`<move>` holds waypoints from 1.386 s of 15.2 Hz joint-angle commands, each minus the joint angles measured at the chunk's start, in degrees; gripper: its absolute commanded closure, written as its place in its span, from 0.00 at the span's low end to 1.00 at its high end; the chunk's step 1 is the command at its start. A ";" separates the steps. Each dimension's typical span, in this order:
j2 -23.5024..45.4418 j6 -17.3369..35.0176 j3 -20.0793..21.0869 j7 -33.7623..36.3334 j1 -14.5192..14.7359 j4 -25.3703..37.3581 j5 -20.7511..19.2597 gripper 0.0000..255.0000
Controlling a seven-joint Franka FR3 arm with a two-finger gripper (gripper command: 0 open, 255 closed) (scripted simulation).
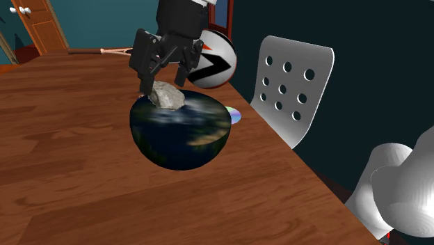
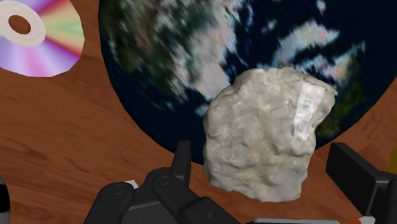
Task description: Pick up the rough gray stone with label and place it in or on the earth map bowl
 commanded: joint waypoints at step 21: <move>0.75 0.41 0.26 0.28 0.02 0.37 -0.32 1.00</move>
